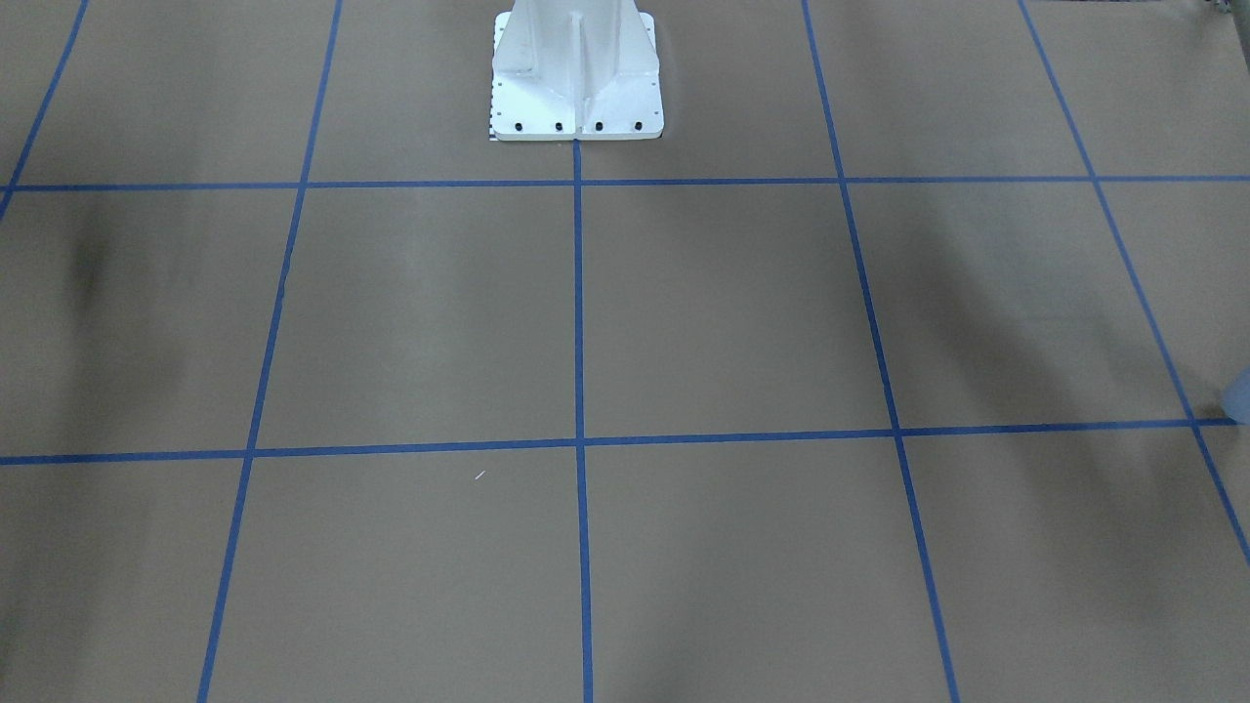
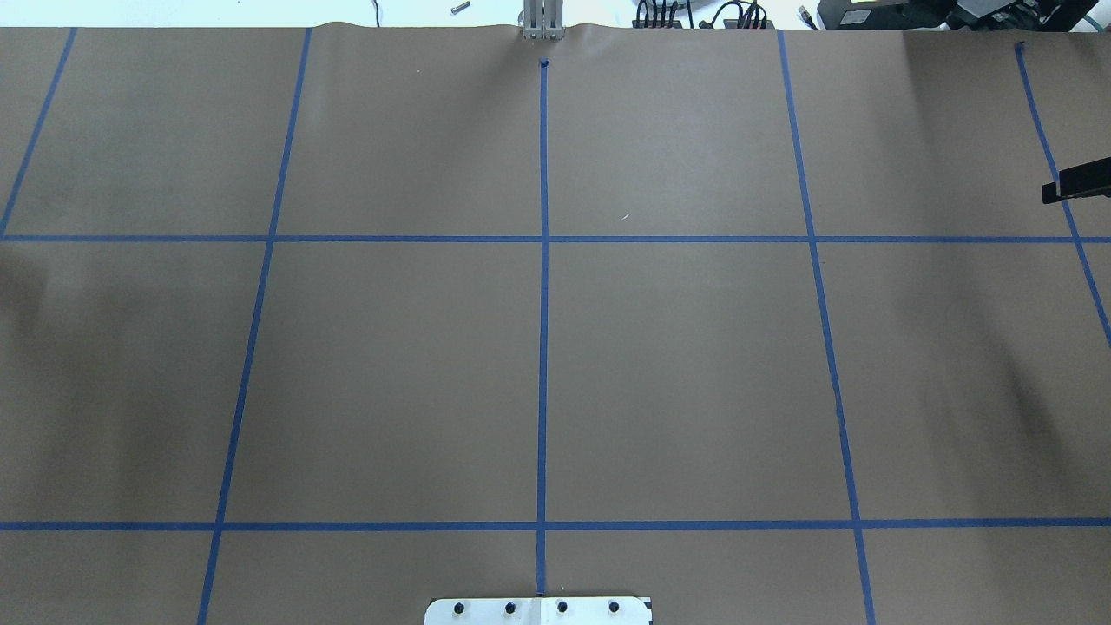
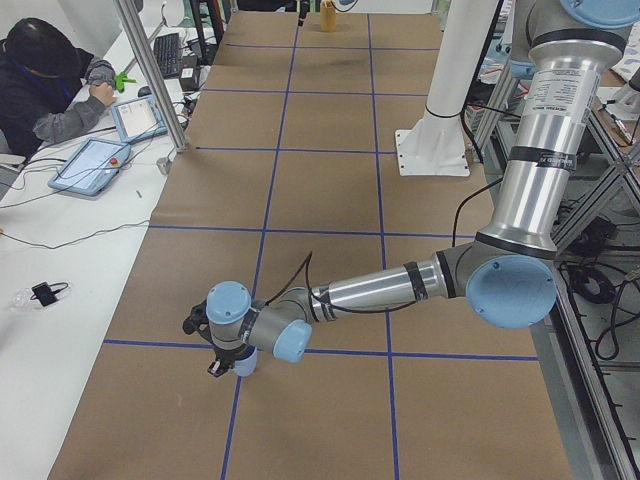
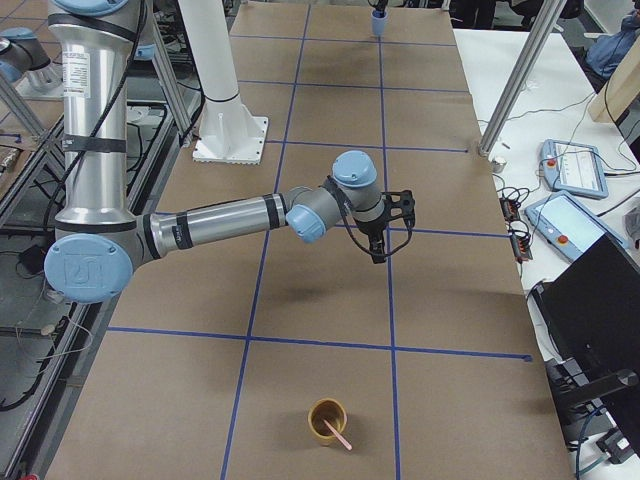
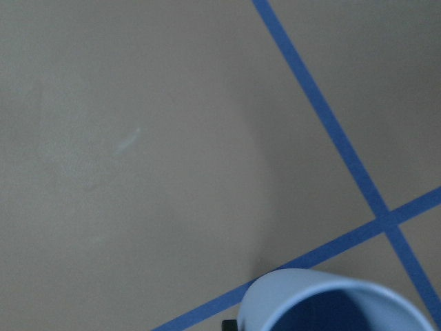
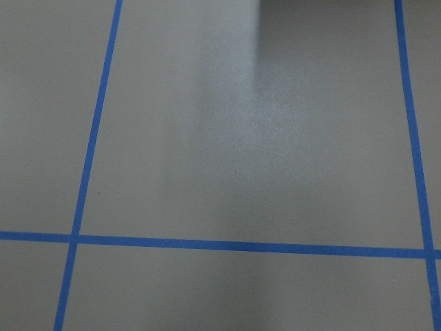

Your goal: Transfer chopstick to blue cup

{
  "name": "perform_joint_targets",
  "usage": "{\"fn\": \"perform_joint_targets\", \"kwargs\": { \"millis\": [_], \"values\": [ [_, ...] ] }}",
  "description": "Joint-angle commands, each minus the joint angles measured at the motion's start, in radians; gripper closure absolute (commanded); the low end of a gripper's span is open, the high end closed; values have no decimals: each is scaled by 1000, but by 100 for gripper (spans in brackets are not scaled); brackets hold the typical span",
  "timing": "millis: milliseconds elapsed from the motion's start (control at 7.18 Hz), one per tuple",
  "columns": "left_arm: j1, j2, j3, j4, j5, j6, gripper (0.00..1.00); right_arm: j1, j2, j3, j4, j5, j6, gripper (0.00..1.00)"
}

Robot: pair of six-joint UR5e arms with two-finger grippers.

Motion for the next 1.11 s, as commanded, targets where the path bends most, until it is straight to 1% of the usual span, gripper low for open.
{"fn": "perform_joint_targets", "kwargs": {
  "millis": [0, 139, 279, 418, 557, 697, 836, 975],
  "values": [
    [-25, 1, -232, 236, -81, -8, 100, 0, 0, 0, 1, 0, 0, 0],
    [-24, -7, -326, 339, -83, -23, 100, 0, -1, -1, 1, 0, 0, 0],
    [-8, -4, -425, 339, -36, -167, 100, 0, -2, 0, 1, 1, 2, 0],
    [72, -4, -525, 340, -17, -327, 100, 0, -2, -1, 1, 3, 2, 0],
    [186, -15, -602, 340, 6, -520, 100, 0, -2, -3, 1, 4, 2, 0],
    [264, -45, -645, 343, 46, -671, 100, 0, -2, -4, 1, 3, 2, 0],
    [335, -80, -671, 342, 64, -757, 100, 2, -3, -4, 1, 3, 2, 0],
    [434, -119, -699, 343, 109, -879, 100, 2, -3, -4, 1, 8, 2, 0]
  ]
}}
